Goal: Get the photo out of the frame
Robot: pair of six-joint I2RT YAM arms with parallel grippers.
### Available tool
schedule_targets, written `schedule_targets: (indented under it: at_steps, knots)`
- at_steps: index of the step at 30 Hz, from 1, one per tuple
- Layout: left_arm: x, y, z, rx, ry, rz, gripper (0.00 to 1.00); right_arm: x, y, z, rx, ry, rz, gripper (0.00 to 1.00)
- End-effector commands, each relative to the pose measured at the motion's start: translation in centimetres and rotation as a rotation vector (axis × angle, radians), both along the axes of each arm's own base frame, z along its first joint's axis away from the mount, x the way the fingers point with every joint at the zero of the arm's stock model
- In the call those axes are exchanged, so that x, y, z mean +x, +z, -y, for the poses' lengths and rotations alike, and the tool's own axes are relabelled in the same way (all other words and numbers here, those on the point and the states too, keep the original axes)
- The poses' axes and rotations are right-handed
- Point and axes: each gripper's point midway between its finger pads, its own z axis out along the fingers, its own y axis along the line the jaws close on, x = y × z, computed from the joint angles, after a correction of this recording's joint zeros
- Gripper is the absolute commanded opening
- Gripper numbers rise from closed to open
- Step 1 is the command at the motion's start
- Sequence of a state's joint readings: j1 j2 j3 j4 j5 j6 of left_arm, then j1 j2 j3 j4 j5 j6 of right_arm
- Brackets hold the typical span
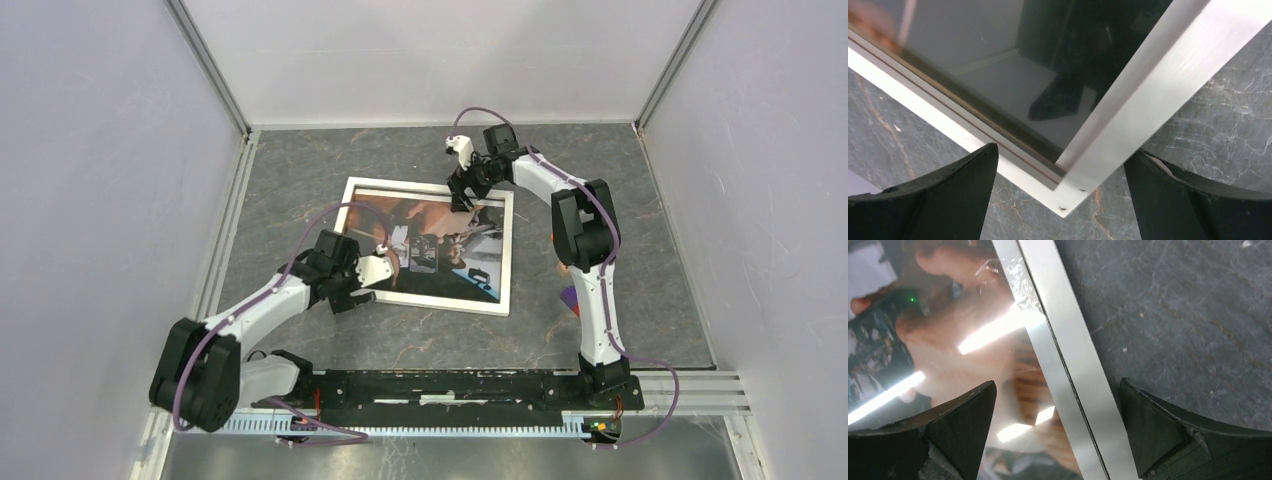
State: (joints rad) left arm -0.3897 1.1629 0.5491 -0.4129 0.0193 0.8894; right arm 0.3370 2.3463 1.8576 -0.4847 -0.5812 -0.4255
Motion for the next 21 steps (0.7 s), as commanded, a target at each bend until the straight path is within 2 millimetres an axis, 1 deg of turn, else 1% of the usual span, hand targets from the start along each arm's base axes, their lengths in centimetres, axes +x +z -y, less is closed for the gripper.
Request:
schedule_targets:
  at_steps: [1,6,7,10,11,12,13,14,15,17,19,21]
  knots:
    - [3.4,0.0,-1.2,0.077,0.052,0.092,1.00,-4.0,0.1,1.3,-0.013,0.054,-0.079,0.97]
    - [6.6,-0.3,-2.1,0.066,0.140,0.092,1.00,-8.2,-0.9,2.8,-0.038,0.076,-0.158,0.96]
    - [7.4,-0.3,-2.4,0.062,0.156,0.093,1.00,-8.9,-1.0,3.0,-0.039,0.076,-0.174,0.95]
    - [10.2,-0.5,-3.6,0.051,0.227,0.090,1.00,-12.1,-1.6,3.3,-0.014,0.067,-0.268,0.93]
    - [11.4,-0.2,-4.0,0.040,0.272,0.089,1.00,-13.4,-1.8,3.3,0.005,0.058,-0.306,0.93]
    - [12.0,-0.1,-4.3,0.034,0.316,0.064,1.00,-14.7,-1.9,3.3,0.022,0.049,-0.343,0.93]
    - [12.7,0.3,-4.6,0.014,0.371,0.033,1.00,-15.5,-1.5,3.2,0.050,0.041,-0.355,0.94]
    - [13.4,1.4,-4.6,-0.025,0.412,0.012,1.00,-16.4,-1.2,3.1,0.074,0.026,-0.367,0.94]
    - [13.4,1.9,-4.7,-0.085,0.458,-0.028,1.00,-16.8,-0.9,3.1,0.092,0.010,-0.362,0.95]
    - [12.6,3.2,-4.3,-0.194,0.504,-0.103,1.00,-17.1,-0.1,3.0,0.123,-0.020,-0.342,0.98]
    - [11.8,4.3,-4.5,-0.251,0.549,-0.127,1.00,-16.5,0.8,2.7,0.137,-0.036,-0.328,0.98]
    - [11.1,5.3,-5.2,-0.315,0.622,-0.150,1.00,-15.6,1.4,2.7,0.134,-0.037,-0.318,0.98]
